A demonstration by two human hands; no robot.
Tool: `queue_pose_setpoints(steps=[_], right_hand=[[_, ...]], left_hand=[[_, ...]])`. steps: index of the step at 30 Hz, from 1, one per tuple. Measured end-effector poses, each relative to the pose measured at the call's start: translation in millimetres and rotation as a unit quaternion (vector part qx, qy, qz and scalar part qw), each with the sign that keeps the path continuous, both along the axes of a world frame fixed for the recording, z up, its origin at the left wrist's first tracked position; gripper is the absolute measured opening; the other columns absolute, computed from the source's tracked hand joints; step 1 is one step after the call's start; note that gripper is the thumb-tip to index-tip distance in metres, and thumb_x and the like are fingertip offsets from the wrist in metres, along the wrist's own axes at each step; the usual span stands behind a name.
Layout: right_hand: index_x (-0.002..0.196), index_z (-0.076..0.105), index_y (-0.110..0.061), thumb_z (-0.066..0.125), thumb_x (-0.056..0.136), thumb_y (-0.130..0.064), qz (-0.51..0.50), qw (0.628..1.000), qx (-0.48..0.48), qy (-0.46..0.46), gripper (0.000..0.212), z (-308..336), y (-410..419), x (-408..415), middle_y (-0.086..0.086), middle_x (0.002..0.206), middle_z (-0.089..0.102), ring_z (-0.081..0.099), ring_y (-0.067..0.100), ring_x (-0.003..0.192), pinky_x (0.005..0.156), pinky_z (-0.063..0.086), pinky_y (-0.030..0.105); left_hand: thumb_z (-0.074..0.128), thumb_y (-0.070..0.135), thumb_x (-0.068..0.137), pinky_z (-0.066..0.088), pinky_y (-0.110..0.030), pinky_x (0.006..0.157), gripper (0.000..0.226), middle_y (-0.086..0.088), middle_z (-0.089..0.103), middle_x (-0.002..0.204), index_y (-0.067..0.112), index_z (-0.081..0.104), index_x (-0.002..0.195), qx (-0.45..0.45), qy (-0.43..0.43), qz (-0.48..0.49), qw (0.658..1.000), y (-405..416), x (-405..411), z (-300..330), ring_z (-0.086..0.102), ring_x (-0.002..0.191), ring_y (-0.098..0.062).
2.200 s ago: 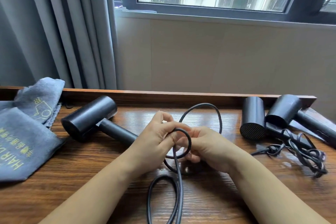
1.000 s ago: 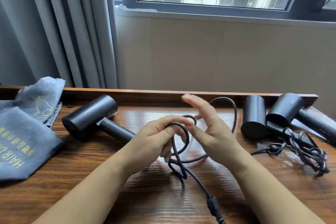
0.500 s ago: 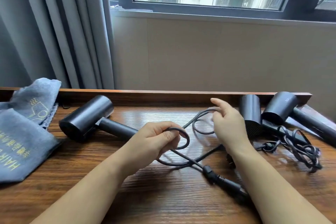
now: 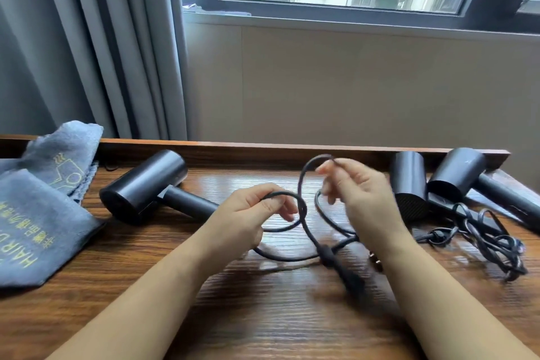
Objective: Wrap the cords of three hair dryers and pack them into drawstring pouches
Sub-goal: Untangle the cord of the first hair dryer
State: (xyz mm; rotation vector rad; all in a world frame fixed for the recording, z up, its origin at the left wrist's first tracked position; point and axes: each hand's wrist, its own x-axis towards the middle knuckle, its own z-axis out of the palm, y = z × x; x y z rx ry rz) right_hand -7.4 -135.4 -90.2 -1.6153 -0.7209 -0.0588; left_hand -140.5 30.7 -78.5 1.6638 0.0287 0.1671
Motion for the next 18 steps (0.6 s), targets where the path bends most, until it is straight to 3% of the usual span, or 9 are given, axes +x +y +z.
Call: queue_pose_setpoints(steps=[2,4,6,8,10,11,14,18], right_hand=[[0.094,0.071,-0.013,0.053,0.102,-0.018,-0.053,0.990,0.070,0.114,0.020,3.7,-2.2,3.5,0.006,0.068,0.070,0.058,0.014,0.055,0.061,0.048,0.023],[0.096,0.070,-0.020,0.054,0.102,-0.019,-0.080,0.990,-0.003,0.120,0.017,-0.6,-0.3,6.6,0.003,0.075,0.075,0.067,0.013,0.062,0.067,0.052,0.029],[0.118,0.064,-0.033,0.055,0.099,-0.014,-0.097,0.987,-0.123,0.043,0.029,-7.9,0.4,6.6,-0.006,0.106,0.074,0.069,0.010,0.098,0.091,0.052,0.037],[0.149,0.037,-0.036,0.052,0.089,-0.006,-0.091,0.976,-0.182,-0.074,0.068,-6.1,0.4,-1.9,-0.011,0.148,0.045,0.034,0.009,0.143,0.118,0.026,0.031],[0.155,0.025,-0.029,0.048,0.077,0.002,-0.060,0.965,-0.155,-0.205,0.088,2.6,0.1,-9.2,-0.011,0.162,0.020,-0.001,0.013,0.153,0.123,0.008,0.032],[0.155,0.028,-0.025,0.048,0.073,0.008,-0.033,0.956,-0.148,-0.252,0.090,5.6,-0.5,-12.4,-0.008,0.164,0.018,-0.004,0.017,0.154,0.124,0.007,0.037],[0.142,0.051,-0.028,0.045,0.079,0.014,0.066,0.923,-0.208,-0.317,0.077,-0.9,0.3,-8.8,-0.008,0.161,0.029,0.008,0.021,0.153,0.123,0.018,0.043],[0.125,0.057,-0.046,0.055,0.087,-0.028,0.058,0.877,-0.349,-0.325,0.042,-21.4,0.9,7.5,-0.011,0.142,0.045,0.029,0.025,0.139,0.109,0.035,0.053]], left_hand=[[0.044,0.011,0.103,0.019,-0.019,0.039,0.027,-0.020,0.068,0.099,0.006,0.070,0.096,-0.027,0.017,-0.019,0.999,0.1,-0.5,0.4,0.030,0.040,-0.010],[0.044,0.010,0.103,0.020,-0.017,0.038,0.027,-0.023,0.067,0.099,0.005,0.071,0.099,-0.024,0.026,-0.026,0.999,-0.9,-1.2,0.3,0.032,0.039,-0.006],[0.044,0.011,0.103,0.019,-0.017,0.038,0.027,-0.026,0.066,0.097,0.002,0.070,0.103,-0.008,0.032,-0.032,0.999,-2.7,-0.6,0.7,0.031,0.039,-0.007],[0.042,0.008,0.104,0.020,-0.019,0.039,0.027,-0.025,0.063,0.091,-0.006,0.065,0.108,-0.004,0.042,-0.034,0.999,-4.6,-0.6,1.7,0.041,0.037,-0.002],[0.040,0.006,0.104,0.018,-0.019,0.039,0.028,-0.021,0.060,0.092,-0.012,0.060,0.112,0.000,0.052,-0.035,0.998,-6.6,-1.4,5.0,0.052,0.038,0.001],[0.039,0.005,0.104,0.017,-0.019,0.040,0.028,-0.020,0.060,0.093,-0.012,0.060,0.113,0.005,0.054,-0.039,0.998,-7.5,-1.8,5.9,0.053,0.039,0.002],[0.039,0.005,0.104,0.022,-0.012,0.039,0.027,-0.016,0.064,0.093,-0.011,0.059,0.114,0.031,0.060,-0.054,0.996,-8.4,-3.3,4.6,0.055,0.042,0.003],[0.037,0.002,0.105,0.035,-0.003,0.044,0.026,-0.019,0.065,0.097,-0.011,0.058,0.114,0.034,0.065,-0.074,0.995,-11.3,-4.2,5.1,0.057,0.043,0.003]])
